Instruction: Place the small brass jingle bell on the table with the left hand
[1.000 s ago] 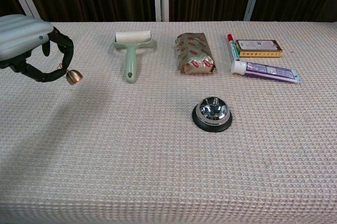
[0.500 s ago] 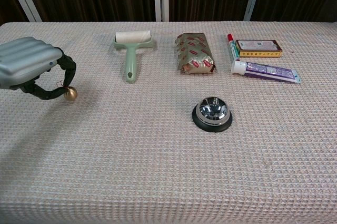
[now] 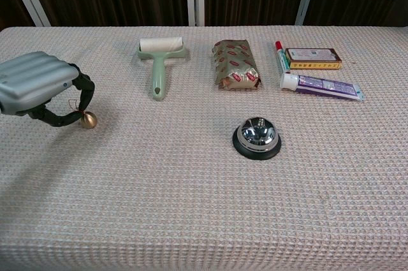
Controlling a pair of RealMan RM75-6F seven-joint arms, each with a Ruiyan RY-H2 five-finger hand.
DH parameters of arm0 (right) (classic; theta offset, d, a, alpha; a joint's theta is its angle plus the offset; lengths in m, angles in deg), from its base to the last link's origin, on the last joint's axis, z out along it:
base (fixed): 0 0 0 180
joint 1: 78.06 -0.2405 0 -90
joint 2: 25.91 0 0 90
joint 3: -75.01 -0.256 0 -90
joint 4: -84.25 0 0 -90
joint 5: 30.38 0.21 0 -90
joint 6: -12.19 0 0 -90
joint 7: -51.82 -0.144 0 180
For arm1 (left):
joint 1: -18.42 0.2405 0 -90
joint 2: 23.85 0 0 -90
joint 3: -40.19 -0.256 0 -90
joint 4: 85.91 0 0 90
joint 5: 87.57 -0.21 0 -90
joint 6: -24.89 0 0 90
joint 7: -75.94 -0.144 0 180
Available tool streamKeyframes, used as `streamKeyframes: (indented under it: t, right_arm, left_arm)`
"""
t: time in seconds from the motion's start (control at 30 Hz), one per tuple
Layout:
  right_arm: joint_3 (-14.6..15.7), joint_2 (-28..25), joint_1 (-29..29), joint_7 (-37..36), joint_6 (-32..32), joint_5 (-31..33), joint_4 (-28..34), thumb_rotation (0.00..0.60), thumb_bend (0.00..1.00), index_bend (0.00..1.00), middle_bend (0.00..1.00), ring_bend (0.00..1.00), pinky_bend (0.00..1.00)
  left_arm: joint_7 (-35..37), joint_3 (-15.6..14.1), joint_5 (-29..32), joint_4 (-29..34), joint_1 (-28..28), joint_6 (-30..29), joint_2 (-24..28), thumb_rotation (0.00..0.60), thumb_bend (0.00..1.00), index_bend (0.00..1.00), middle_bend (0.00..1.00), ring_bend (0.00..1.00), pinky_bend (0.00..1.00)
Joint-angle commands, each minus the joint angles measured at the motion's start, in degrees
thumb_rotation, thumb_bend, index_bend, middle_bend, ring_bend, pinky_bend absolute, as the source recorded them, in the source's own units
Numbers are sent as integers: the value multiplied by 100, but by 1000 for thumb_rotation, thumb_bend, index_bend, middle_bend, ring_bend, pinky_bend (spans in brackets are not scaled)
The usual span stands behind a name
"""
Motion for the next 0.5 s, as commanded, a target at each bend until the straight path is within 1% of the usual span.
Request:
streamKeyframes:
  t: [0.03,0.1,0.2,0.23,0.3,0.37,0.5]
  right_arm:
    - [-4,3,-1,-12,-7,11,-11,600,176,0,0,0,0]
    - [-10,6,-2,-16,-10,23,-22,600,176,0,0,0,0]
    - [-18,7,-3,-8,-2,28,-22,600,176,0,0,0,0]
    - [-20,6,-3,-4,-1,29,-19,600,176,0,0,0,0]
    - [-24,3,-6,11,-5,40,-9,600,176,0,0,0,0]
    - [-26,2,-8,17,-13,52,-2,600,176,0,0,0,0]
    - [-30,-1,-8,8,-28,74,-7,600,176,0,0,0,0]
  left_arm:
    - [-15,-14,-11,-36,9,-20,-30,600,468,715,453,351,456]
    - [-5,-30,-17,-43,11,-12,-38,600,468,680,450,349,455]
    - [7,-48,-31,-35,0,13,-26,600,465,590,446,346,452]
    - [12,-51,-39,-33,-3,13,-24,600,465,549,444,345,451]
    - [35,-51,-56,-24,-8,2,-16,600,463,419,434,336,448]
    - [62,-39,-66,-18,-12,-19,-1,600,461,325,424,332,447]
    - [77,-16,-70,7,-10,-59,49,600,456,224,415,331,446]
